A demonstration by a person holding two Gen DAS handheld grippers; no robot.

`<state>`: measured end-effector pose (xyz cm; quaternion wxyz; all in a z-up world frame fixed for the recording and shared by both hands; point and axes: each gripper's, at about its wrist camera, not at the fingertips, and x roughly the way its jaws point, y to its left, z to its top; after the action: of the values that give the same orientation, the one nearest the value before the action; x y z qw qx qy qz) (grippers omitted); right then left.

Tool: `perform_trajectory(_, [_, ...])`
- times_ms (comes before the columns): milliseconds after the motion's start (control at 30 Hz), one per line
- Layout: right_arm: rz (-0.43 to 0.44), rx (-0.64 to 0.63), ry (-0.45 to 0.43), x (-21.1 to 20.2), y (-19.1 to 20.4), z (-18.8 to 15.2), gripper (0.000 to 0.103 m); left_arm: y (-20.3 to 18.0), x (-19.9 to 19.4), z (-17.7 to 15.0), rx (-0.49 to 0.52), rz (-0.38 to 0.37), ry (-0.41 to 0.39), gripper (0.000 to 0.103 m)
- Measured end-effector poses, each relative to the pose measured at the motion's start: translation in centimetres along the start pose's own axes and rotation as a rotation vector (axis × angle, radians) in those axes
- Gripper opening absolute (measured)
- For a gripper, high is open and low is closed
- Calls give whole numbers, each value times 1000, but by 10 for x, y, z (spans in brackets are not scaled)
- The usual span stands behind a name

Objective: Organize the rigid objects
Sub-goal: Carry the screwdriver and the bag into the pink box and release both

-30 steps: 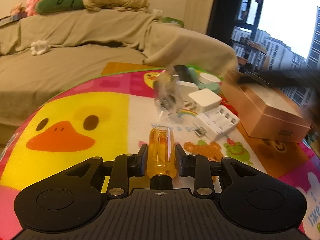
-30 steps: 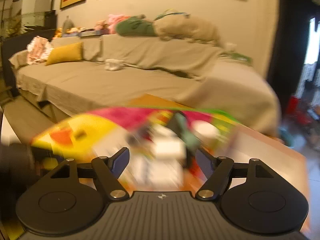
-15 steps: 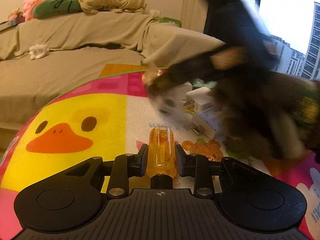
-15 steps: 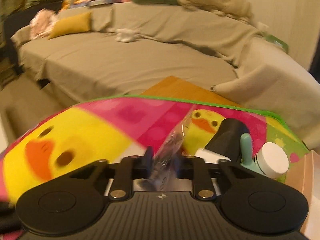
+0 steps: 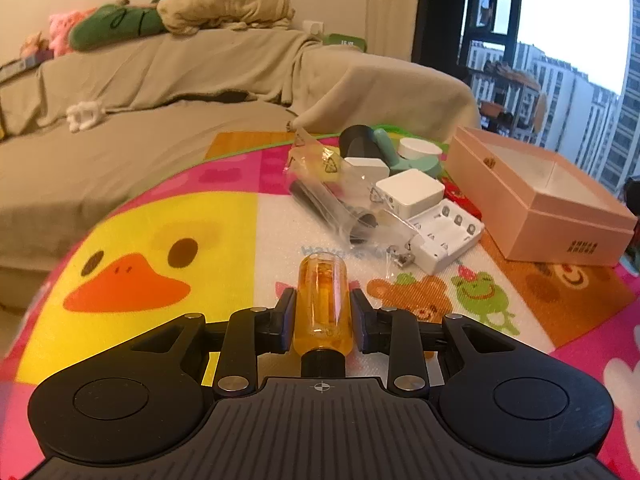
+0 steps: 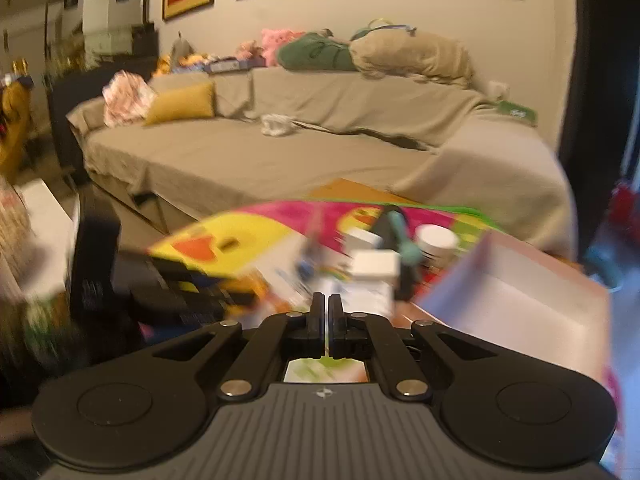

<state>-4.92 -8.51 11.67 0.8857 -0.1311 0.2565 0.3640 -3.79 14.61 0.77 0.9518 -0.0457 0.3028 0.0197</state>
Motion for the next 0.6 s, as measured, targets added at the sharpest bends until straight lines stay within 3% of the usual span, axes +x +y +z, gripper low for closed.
perform_trajectory(100, [-25,-20,-7,2,1,-4,12,-1,0,0,3,14,1,32])
perform_trajectory(167, [-8,-38,-14,21,6,1,29,-2,-1,-1,-2,26,-1,32])
perform_trajectory(200, [4,-45,-13,33,9,5,44,-2,-1,-2,-2,27,-2,32])
perform_trajectory(233, [12,-46,-12,50,13,12,50,-2,-2,-2,-1,28,-2,32])
perform_trajectory(433, [40,77,83,167,17,51,50,1,0,-2,-17,11,7,32])
perform_trajectory(533, [52,143,162,220,16,56,49,-7,2,-1,18,39,13,33])
perform_trajectory(600, [43,106,216,242,23,52,42,-11,2,-1,40,54,14,33])
